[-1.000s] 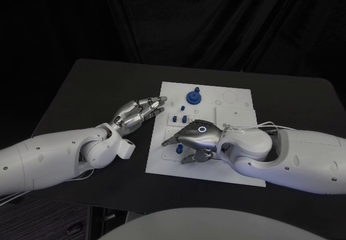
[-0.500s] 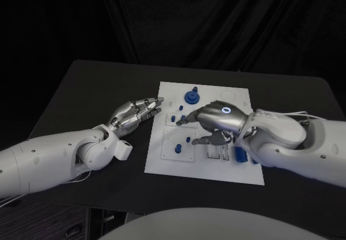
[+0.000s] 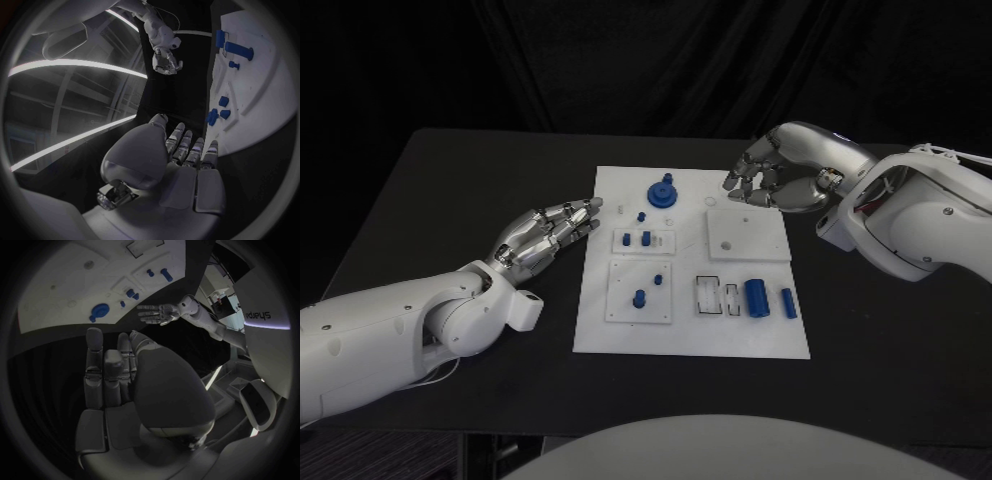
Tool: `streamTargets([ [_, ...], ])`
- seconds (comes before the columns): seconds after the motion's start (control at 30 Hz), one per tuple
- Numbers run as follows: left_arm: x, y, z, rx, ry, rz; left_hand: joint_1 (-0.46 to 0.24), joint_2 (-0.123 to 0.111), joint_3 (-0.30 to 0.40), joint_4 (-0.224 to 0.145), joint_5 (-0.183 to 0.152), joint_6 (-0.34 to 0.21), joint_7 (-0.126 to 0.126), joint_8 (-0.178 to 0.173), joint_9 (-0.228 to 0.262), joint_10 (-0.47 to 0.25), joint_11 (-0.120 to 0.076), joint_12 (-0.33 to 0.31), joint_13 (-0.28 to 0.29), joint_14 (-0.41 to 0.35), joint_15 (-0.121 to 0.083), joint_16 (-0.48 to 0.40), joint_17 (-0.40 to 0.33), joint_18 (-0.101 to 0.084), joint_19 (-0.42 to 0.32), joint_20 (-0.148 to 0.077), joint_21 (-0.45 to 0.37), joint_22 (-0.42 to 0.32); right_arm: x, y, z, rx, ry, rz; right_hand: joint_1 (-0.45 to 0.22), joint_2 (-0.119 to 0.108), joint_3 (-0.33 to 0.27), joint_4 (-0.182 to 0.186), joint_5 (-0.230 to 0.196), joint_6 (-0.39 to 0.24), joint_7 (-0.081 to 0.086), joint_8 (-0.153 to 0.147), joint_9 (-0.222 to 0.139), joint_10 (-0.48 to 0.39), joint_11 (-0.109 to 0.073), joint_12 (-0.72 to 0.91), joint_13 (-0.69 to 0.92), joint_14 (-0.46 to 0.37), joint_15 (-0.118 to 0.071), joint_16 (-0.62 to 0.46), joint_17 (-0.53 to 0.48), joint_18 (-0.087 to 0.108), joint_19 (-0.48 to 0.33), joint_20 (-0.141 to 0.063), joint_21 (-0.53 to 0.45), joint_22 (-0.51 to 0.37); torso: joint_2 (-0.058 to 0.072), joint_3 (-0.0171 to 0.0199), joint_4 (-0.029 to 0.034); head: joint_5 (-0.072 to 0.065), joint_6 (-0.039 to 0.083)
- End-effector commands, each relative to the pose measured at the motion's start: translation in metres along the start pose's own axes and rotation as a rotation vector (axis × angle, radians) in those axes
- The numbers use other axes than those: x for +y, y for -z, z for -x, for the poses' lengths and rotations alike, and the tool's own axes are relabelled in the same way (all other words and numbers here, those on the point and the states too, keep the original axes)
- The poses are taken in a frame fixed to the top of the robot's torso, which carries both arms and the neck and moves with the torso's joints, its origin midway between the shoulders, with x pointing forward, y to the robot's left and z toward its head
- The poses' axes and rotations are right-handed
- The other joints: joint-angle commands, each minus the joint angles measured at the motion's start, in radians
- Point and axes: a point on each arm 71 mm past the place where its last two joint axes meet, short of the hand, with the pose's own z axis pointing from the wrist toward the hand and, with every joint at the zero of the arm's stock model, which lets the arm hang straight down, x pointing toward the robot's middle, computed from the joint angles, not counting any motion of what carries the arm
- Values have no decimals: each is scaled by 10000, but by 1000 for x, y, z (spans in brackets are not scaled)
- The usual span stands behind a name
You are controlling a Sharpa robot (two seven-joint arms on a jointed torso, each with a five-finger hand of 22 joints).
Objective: Assemble the parts on the task board
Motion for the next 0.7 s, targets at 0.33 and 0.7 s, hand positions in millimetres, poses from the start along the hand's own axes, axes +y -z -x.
streamTargets([
  [0.33, -1, 2, 0, 15, 5, -161, 78, -8, 92, 7, 68, 104, 186, 72, 19, 22, 74, 71, 20, 7, -79, 47, 11, 106, -28, -11, 6, -3, -55, 39, -17, 1523, 505, -5010, -2654, -114, -681, 167, -485, 233, -205, -357, 493, 3060, -184, 8989, 10286, 1711, -117, 3022, 3578, -508, 1273, -118, 3454, 1078, 12, -35, -77, -816, -1],
  [0.7, -1, 1, -1, 51, 31, -138, 82, -4, 122, 8, 78, 127, 201, 80, 21, 43, 100, 95, 23, 11, -87, 61, 13, 111, -23, -9, 8, 0, -61, 62, -41, 3193, 1608, -6253, -5726, -390, -1002, 300, -524, 966, -763, 735, 2228, 4401, -696, 9796, 11827, 2394, -659, 4393, 5511, -1240, 2408, -678, 8725, 2009, 72, -4, -42, -1476, -1],
])
